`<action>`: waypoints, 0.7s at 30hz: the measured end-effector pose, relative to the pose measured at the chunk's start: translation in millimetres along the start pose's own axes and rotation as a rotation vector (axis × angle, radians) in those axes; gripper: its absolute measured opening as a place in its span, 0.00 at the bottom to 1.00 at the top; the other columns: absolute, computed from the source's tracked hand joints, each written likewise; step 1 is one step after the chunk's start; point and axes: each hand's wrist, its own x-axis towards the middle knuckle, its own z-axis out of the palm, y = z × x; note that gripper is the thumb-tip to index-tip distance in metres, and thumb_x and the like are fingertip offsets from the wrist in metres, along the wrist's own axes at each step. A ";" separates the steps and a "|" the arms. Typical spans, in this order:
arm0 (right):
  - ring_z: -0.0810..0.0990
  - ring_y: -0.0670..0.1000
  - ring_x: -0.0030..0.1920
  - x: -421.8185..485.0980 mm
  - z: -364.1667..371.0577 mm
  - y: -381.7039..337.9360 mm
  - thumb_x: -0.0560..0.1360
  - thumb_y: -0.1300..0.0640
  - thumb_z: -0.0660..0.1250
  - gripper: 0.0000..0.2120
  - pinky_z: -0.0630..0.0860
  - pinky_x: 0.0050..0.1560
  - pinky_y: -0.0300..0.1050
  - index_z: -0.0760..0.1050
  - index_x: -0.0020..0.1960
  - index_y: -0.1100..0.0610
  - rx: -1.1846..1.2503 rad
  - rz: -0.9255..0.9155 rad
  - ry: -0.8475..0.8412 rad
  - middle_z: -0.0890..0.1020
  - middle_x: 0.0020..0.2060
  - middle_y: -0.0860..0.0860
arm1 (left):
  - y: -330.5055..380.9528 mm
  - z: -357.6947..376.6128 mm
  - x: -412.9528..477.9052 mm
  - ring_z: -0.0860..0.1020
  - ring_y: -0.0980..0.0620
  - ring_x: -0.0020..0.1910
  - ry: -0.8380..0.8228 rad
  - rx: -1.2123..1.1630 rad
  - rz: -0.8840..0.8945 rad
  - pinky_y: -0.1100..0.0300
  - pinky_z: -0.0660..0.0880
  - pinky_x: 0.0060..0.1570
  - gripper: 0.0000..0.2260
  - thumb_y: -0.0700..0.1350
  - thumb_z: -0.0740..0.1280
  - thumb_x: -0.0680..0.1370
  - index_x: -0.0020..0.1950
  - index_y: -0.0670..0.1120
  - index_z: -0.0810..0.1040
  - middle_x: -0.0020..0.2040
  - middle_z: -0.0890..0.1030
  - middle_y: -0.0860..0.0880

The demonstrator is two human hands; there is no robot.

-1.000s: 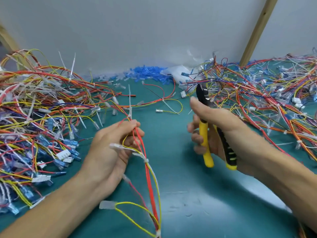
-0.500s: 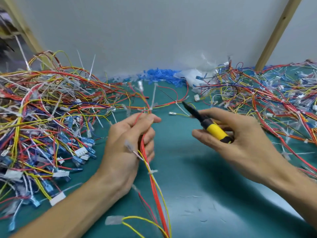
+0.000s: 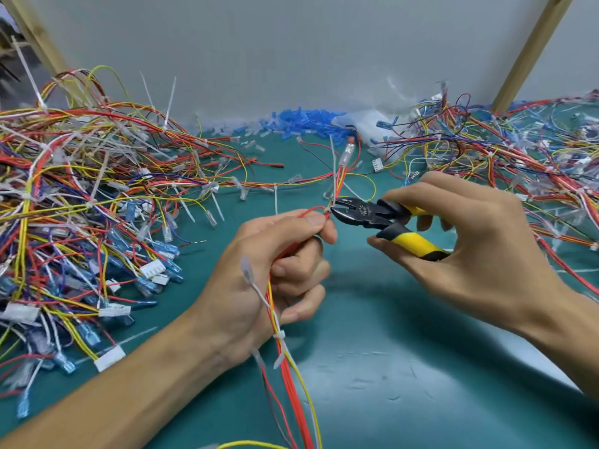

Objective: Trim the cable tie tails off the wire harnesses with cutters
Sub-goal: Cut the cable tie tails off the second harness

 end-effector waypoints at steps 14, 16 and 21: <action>0.70 0.42 0.37 -0.9 -6.5 3.4 0.77 0.55 0.75 0.05 0.66 0.38 0.43 0.85 0.53 0.54 -0.026 -0.011 -0.054 0.76 0.37 0.48 | -7.2 -1.6 1.1 0.54 0.57 0.22 0.037 0.022 0.013 0.69 0.63 0.21 0.08 0.43 0.65 0.80 0.45 0.41 0.79 0.25 0.56 0.54; 0.71 0.43 0.37 -1.0 -6.6 2.4 0.78 0.54 0.73 0.05 0.66 0.37 0.44 0.85 0.52 0.53 -0.018 -0.013 -0.054 0.75 0.37 0.48 | -6.9 -1.0 0.8 0.54 0.57 0.22 0.039 0.026 0.018 0.68 0.62 0.21 0.08 0.44 0.65 0.80 0.45 0.41 0.79 0.25 0.56 0.54; 0.70 0.52 0.35 0.7 -6.9 1.6 0.79 0.47 0.71 0.09 0.70 0.35 0.50 0.84 0.52 0.52 -0.018 -0.030 -0.048 0.76 0.38 0.48 | -5.8 -0.9 0.4 0.53 0.56 0.22 0.043 0.024 0.016 0.68 0.62 0.21 0.08 0.44 0.65 0.79 0.45 0.41 0.79 0.25 0.55 0.54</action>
